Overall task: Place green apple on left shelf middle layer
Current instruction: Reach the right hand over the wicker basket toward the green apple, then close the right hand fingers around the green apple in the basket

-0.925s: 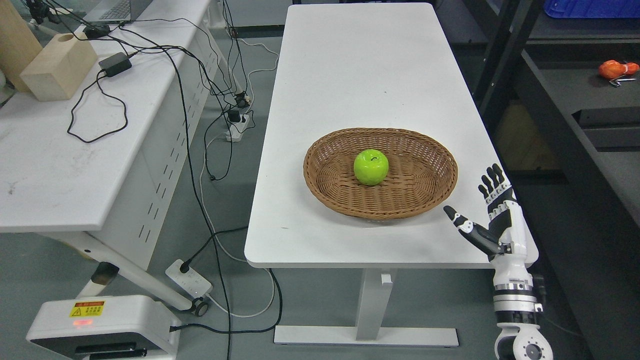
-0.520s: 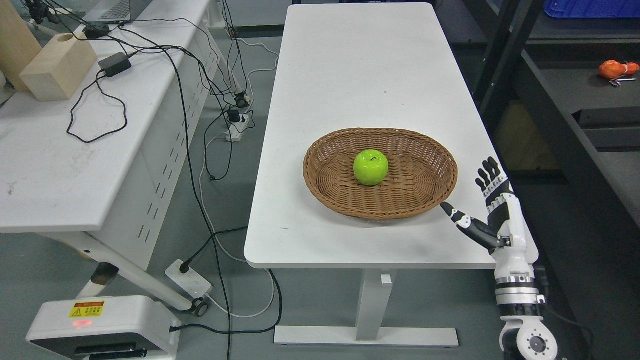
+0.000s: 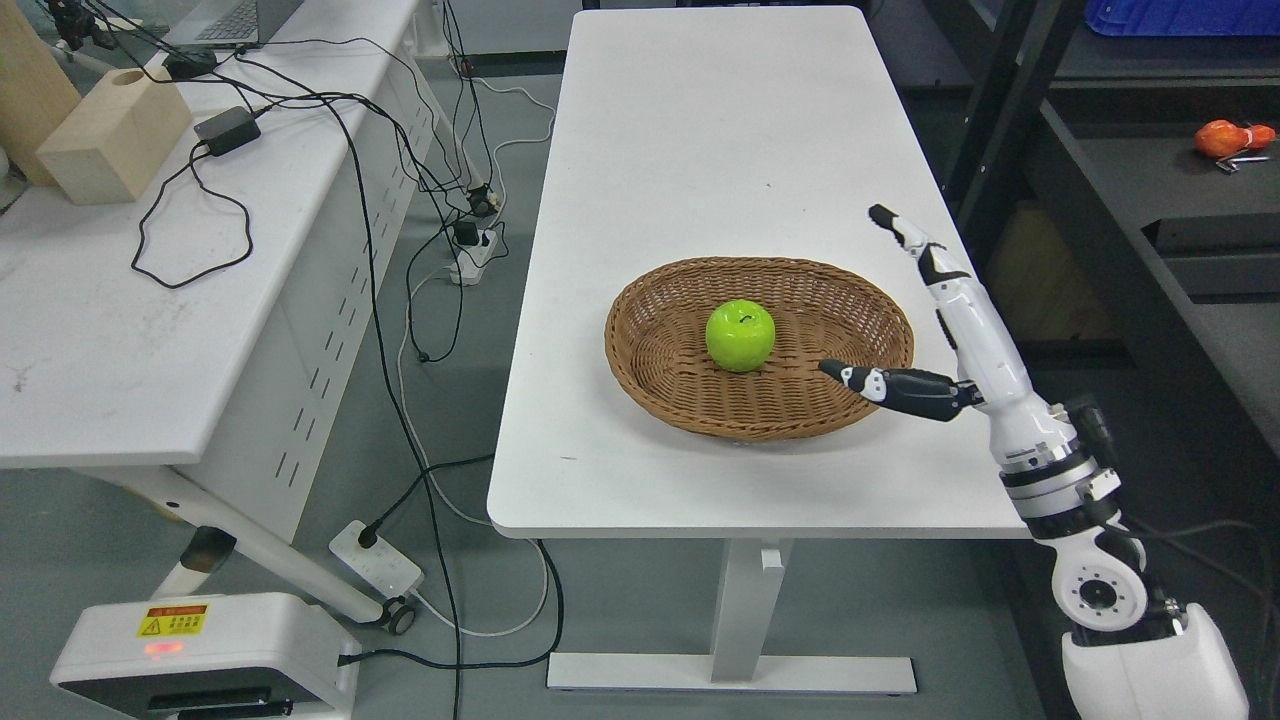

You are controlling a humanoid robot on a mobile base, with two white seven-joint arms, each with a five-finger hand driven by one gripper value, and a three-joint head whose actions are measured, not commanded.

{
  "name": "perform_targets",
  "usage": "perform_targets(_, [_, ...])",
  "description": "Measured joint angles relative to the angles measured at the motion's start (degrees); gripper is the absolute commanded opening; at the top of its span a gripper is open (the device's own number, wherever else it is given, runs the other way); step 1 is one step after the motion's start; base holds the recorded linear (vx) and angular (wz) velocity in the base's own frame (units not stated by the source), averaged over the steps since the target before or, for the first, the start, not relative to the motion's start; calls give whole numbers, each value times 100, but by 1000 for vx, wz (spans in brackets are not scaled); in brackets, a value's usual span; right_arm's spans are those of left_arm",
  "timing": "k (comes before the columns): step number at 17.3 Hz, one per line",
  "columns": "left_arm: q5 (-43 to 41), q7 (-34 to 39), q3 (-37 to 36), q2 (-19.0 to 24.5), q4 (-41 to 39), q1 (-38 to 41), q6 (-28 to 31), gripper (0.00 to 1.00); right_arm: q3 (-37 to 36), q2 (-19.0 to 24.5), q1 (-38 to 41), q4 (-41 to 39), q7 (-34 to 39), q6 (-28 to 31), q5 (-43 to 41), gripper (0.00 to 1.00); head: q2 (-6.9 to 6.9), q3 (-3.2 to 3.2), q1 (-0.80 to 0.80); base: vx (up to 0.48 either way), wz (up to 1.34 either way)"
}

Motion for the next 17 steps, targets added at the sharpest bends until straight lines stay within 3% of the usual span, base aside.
perform_targets(5, [0,2,0,0,0,0,-2,100,679,-276,-761,372,988,166,889,100,0,0,0,0,0])
perform_targets(11, [0,4,0,0,0,0,-3,100,1474,-456,-1663,1166,1500,524,1378,100,0,0,0,0,0])
perform_targets(17, [0,4,0,0,0,0,-4,100,2097,-355,-2455,2069,1720,689,1534,100,1,0,0,0,0])
